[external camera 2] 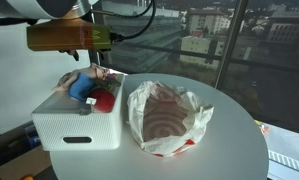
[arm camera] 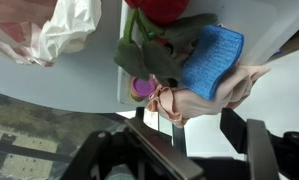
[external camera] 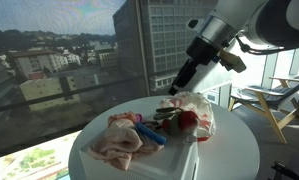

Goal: Remove the strawberry, the sponge and the beetroot plushy from the and put them on the basket

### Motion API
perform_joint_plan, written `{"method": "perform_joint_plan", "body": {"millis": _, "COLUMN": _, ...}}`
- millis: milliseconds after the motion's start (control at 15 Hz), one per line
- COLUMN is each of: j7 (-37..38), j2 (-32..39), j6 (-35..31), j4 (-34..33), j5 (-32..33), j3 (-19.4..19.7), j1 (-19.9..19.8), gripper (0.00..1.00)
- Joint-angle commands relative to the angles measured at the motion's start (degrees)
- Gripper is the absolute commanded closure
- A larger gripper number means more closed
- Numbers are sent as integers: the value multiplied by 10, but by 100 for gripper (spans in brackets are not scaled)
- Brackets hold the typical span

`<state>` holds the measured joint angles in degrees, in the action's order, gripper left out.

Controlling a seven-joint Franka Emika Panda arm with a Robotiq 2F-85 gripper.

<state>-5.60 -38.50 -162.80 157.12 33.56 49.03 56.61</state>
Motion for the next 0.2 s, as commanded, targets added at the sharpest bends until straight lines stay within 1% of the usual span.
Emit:
{"method": "perform_joint_plan", "body": {"millis": 0, "j7": 5, "j2": -34, "j6": 38, "j4": 0, "j5": 10, "j3": -6, "j1": -11, "gripper": 0}}
{"method": "perform_joint_plan", "body": {"millis": 67, "j7": 6, "j2": 53, "j6": -14, "j4": 0, "j5": -94, "j3": -114, "j1": -51, "gripper": 0}}
{"method": "perform_joint_plan", "body": {"millis": 133, "j7": 82, "j2": 24, "j6": 8, "j4": -2, "j5": -22, "j3": -92, "j1": -26, "gripper": 0}}
